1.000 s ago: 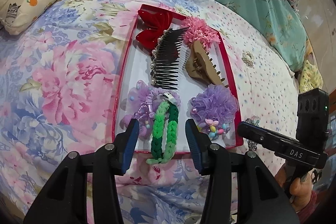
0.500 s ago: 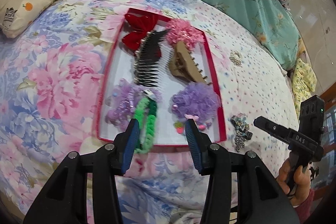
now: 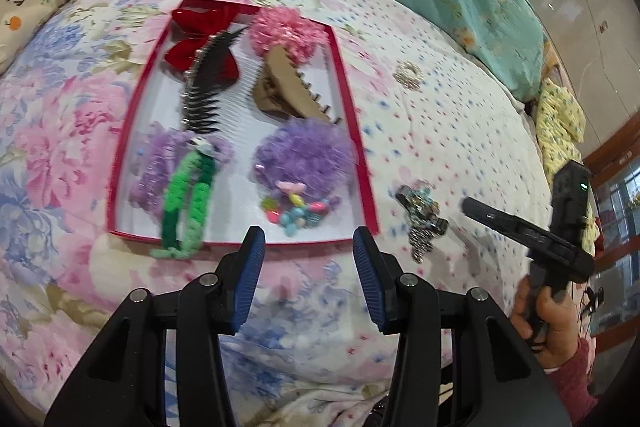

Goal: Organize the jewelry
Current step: 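Grasp the silver watch with the left tool while the right tool grasps the crystal bead bracelet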

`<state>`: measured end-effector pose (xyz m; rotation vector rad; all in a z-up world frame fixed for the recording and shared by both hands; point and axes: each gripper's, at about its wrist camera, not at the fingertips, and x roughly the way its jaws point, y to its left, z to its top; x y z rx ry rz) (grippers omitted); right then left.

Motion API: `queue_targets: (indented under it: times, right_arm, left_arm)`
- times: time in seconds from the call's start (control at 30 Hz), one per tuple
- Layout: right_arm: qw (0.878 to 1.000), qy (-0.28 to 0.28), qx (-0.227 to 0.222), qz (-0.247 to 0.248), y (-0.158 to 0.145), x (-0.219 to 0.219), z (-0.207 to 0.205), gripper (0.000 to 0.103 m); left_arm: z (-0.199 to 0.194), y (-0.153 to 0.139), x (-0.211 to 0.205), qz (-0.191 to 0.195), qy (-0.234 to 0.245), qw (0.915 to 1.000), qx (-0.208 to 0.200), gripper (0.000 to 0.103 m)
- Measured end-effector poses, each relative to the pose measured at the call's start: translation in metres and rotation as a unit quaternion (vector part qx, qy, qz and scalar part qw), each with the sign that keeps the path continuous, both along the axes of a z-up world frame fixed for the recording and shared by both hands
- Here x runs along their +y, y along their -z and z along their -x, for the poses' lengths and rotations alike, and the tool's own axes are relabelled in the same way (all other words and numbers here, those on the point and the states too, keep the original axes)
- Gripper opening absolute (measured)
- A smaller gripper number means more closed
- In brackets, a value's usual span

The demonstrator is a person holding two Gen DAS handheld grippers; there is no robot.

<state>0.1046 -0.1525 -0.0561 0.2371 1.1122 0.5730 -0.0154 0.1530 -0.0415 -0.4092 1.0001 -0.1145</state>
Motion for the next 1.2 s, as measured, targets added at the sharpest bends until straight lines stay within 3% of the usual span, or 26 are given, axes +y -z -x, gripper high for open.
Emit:
queue_targets:
  times: [0.07,0.2,0.27,0.33,0.4,0.43,0.47,0.53,0.9,1.2]
  right_arm:
    - [1.000,-0.008,-0.003,0.014,0.007,0.007,-0.001,0.041]
    - [0.999,-0.028,-0.009,0.044,0.018,0.028,-0.006,0.042]
    - [0.998,-0.031,-0.013,0.052,0.023,0.038,-0.012,0.050]
    - [0.998,-0.035,-0.014,0.058,0.028,0.046,-0.017,0.050]
    - [0.997,-0.035,-0.019,0.060,0.033,0.050,-0.020,0.045]
    - [0.997,-0.032,-0.024,0.066,0.034,0.051,-0.022,0.027]
    - [0.997,-0.031,-0.021,0.063,0.035,0.049,-0.023,0.013]
    - [0.999,-0.024,-0.013,0.041,0.035,0.042,-0.025,0.007]
    - [0.997,0.035,-0.046,-0.060,-0.023,-0.043,-0.004,0.007]
    - [0.990,0.070,-0.073,-0.097,-0.050,-0.094,0.006,0.007]
  left_arm:
    - [0.001,0.000,-0.008,-0.002,0.006,1.0000,0.000,0.055]
    - [0.002,0.000,-0.023,-0.001,0.022,0.9998,0.002,0.056]
    - [0.002,0.000,-0.030,0.000,0.030,0.9995,0.004,0.056]
    - [0.001,0.000,-0.039,-0.002,0.039,0.9992,0.007,0.056]
    - [0.001,-0.001,-0.048,-0.003,0.048,0.9988,0.008,0.056]
    - [0.000,-0.001,-0.052,-0.003,0.053,0.9985,0.008,0.056]
    - [0.000,-0.001,-0.056,-0.003,0.059,0.9982,0.009,0.056]
    - [-0.003,0.001,-0.067,-0.003,0.069,0.9975,0.012,0.056]
    - [-0.038,0.007,-0.129,0.005,0.117,0.9928,0.027,0.056]
    - [-0.089,0.041,-0.166,0.006,0.075,0.9938,0.082,0.056]
